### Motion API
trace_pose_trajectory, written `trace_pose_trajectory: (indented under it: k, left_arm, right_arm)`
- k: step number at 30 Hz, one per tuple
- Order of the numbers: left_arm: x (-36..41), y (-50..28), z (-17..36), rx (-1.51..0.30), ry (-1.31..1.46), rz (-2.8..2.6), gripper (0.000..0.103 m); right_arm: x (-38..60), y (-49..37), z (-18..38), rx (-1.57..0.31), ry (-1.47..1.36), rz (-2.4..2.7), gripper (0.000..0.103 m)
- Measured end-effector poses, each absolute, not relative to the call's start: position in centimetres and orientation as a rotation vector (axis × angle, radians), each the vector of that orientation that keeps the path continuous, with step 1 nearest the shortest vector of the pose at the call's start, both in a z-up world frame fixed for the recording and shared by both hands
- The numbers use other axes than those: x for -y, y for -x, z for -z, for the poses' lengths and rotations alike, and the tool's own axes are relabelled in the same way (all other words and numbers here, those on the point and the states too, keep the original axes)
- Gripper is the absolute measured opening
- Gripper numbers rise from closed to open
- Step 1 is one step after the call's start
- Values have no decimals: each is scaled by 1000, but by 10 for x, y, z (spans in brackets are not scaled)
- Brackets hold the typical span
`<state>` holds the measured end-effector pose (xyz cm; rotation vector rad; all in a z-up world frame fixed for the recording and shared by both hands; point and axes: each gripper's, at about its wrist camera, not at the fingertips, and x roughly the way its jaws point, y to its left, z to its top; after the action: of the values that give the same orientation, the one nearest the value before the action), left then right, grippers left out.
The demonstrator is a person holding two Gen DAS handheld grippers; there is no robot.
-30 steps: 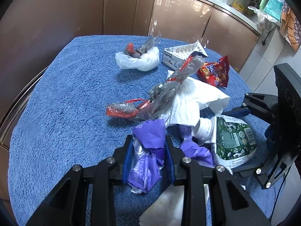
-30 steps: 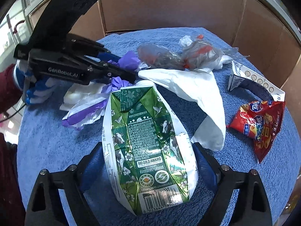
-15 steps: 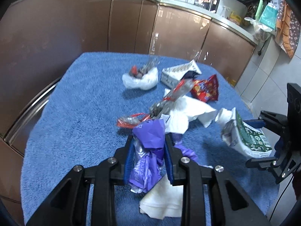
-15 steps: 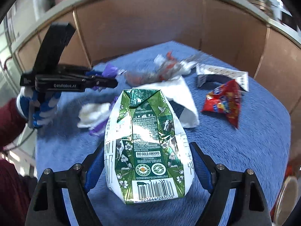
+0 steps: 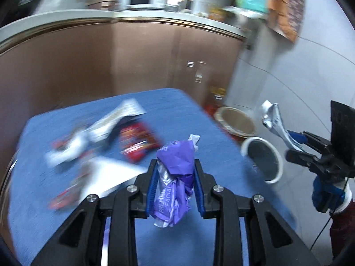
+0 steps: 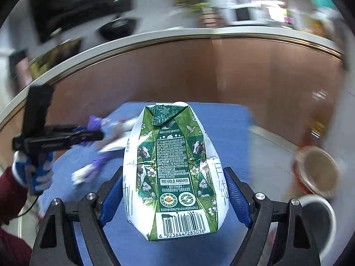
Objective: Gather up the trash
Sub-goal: 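Carry the purple wrapper and milk carton to the bin and release both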
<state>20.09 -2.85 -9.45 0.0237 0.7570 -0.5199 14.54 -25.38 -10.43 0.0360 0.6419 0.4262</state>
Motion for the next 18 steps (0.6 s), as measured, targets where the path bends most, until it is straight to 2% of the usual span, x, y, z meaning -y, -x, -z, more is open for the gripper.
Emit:
trace_pose_trajectory:
  k: [6,13,18]
  left_arm:
    - [172,-227,96,-784,-96,752,28]
    - [318,-262,123,-875,-155,915,28]
    - [380,-287,155,-972,-139,952,30]
  right_arm:
    - [376,-144,130,-670,-192,-107,83]
    - [468,-149,179,-716,-375,83,84]
    - [509,-154,206,-711,-533,133,84]
